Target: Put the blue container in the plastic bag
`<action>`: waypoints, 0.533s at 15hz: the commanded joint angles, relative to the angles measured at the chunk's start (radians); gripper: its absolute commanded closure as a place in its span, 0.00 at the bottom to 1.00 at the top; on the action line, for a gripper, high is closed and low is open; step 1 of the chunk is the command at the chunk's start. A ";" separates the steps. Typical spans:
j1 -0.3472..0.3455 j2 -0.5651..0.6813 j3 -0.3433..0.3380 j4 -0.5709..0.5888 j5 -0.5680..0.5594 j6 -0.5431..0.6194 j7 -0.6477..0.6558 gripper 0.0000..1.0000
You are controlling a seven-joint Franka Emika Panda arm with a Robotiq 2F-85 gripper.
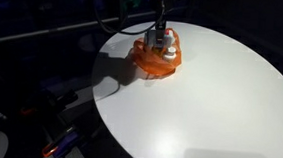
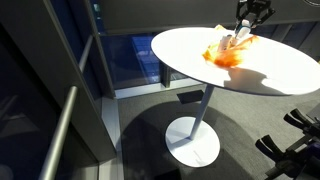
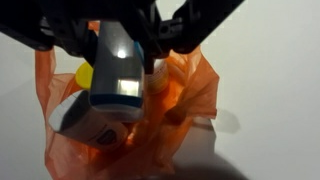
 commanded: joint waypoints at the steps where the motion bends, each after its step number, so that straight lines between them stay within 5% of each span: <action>1: -0.014 0.019 0.014 0.008 0.050 -0.032 0.006 0.82; 5: -0.018 0.040 0.016 0.019 0.086 -0.041 -0.006 0.81; 6: -0.021 0.039 0.017 0.020 0.093 -0.044 -0.014 0.32; 8: -0.028 0.036 0.019 0.020 0.109 -0.053 -0.026 0.24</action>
